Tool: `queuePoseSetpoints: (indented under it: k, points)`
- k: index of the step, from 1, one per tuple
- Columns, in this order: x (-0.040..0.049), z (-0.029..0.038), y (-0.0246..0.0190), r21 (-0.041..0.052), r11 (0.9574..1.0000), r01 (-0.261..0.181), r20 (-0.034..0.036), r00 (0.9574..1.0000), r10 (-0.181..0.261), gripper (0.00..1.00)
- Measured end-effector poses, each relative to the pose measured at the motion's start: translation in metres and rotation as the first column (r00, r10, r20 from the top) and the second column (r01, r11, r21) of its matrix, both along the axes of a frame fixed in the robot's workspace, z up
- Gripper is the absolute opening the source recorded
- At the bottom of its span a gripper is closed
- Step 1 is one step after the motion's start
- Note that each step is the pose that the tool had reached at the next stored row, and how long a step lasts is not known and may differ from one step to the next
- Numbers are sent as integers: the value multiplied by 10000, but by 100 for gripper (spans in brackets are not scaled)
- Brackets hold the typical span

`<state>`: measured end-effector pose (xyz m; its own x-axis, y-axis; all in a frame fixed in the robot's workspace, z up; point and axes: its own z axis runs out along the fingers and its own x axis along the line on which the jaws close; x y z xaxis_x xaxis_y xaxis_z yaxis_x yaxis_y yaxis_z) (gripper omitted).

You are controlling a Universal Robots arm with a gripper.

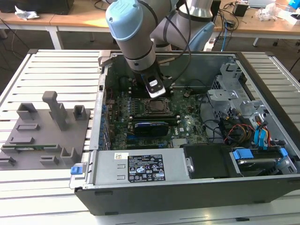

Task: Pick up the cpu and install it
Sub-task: 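Install the first cpu locking lever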

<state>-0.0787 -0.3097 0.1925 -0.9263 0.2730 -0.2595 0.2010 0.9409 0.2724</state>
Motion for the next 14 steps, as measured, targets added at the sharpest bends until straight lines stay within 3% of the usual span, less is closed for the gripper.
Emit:
queuePoseSetpoints:
  k: [14]
  points:
    - [78, -25, -1, 1, 9998, 190, -2, 9998, -190, 11]
